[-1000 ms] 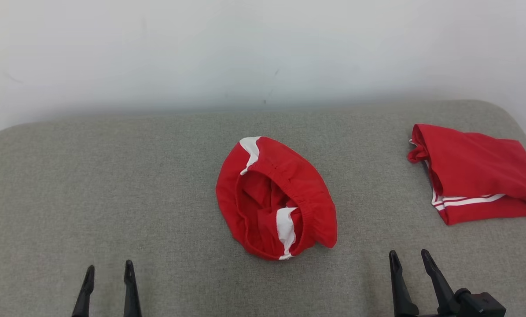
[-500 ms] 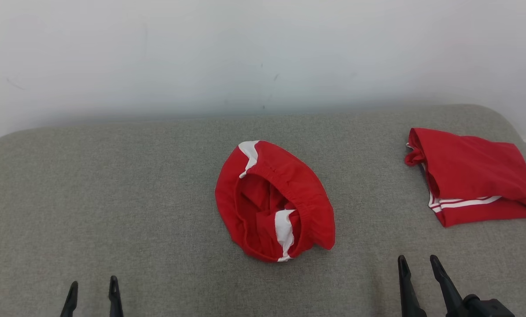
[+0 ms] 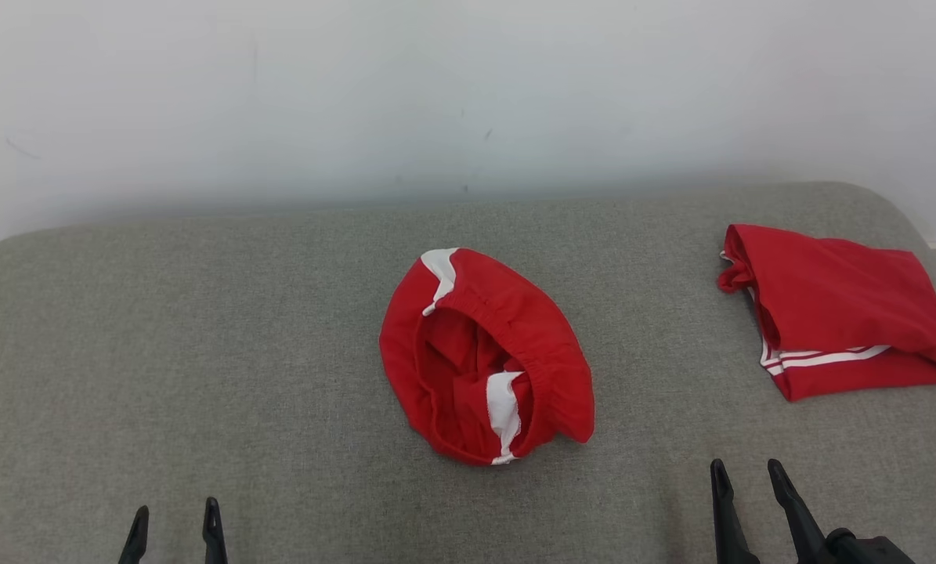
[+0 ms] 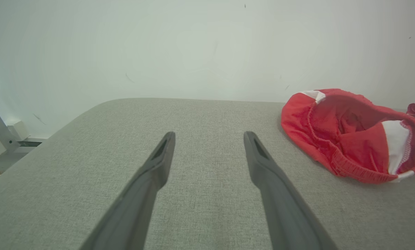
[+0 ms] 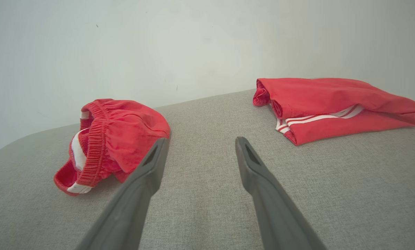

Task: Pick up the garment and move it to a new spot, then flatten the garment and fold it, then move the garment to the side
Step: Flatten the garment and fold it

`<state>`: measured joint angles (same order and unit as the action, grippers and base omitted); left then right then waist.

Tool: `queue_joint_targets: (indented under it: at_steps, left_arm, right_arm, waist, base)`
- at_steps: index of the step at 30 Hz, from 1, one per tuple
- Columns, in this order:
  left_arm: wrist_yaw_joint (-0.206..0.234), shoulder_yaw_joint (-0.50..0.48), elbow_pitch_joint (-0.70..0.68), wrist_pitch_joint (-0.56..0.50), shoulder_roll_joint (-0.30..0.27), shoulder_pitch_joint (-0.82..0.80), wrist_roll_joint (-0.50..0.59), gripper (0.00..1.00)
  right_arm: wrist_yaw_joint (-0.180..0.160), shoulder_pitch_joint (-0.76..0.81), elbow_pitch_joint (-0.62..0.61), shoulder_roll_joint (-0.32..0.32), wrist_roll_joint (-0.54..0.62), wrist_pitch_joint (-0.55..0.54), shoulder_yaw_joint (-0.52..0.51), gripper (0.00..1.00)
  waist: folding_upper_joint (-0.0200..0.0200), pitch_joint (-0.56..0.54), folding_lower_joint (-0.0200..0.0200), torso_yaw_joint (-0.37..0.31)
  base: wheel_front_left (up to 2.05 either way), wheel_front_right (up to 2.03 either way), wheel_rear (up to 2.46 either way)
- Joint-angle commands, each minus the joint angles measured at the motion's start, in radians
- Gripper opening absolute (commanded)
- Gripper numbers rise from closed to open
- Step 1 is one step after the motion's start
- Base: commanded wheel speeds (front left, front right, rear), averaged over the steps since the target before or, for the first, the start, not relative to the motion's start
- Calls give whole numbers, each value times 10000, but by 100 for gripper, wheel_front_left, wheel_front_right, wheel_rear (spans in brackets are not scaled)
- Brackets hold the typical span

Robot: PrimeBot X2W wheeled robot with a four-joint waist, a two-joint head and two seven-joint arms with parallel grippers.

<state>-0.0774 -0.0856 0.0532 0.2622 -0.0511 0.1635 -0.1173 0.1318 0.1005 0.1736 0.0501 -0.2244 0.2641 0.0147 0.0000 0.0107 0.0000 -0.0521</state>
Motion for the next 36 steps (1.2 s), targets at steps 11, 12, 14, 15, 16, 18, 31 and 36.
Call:
queue_joint_targets:
  at_steps: [11, 12, 14, 15, 16, 18, 31, 36]
  left_arm:
    - [109, -1, 1, 18, 12, 69, -227, 100]
    - [119, -5, -3, 18, 11, 80, -205, 100]
    - [142, -15, 4, 18, 12, 101, -255, 100]
    - [135, -10, -10, 18, 13, 109, -224, 100]
    - [141, 2, -15, 18, 13, 124, -195, 100]
    - [171, 0, -17, 18, 11, 139, -310, 100]
    - [-157, 1213, 133, 18, 13, -462, -293, 100]
    - [-393, 2369, 672, 18, 10, -1052, -108, 100]
  right_arm:
    - [-17, -24, 18, 5, -27, 17, 28, 100]
    - [-17, -23, 22, 5, -25, 17, 33, 100]
    - [-17, -19, 26, 5, -19, 17, 40, 100]
    - [-17, -19, 29, 5, -16, 17, 46, 100]
    - [-18, -14, 31, 4, -12, 17, 49, 100]
    - [-18, -10, 31, 5, -8, 17, 49, 100]
    - [-17, -94, 48, 5, -24, 17, 168, 100]
    - [-17, -177, 92, 5, -62, 17, 308, 100]
  waist:
    - [0, 50, 0, -12]
    - [0, 52, 0, -16]
    - [0, 57, 0, -24]
    - [0, 57, 0, -31]
    - [0, 60, 0, -36]
    - [0, 67, 0, -45]
    - [0, 102, 0, -176]
    - [0, 179, 0, -332]
  base:
    - [0, 0, 0]
    - [0, 0, 0]
    - [0, 0, 0]
    - [0, 0, 0]
    - [0, 0, 0]
    - [0, 0, 0]
    - [0, 0, 0]
    - [0, 0, 0]
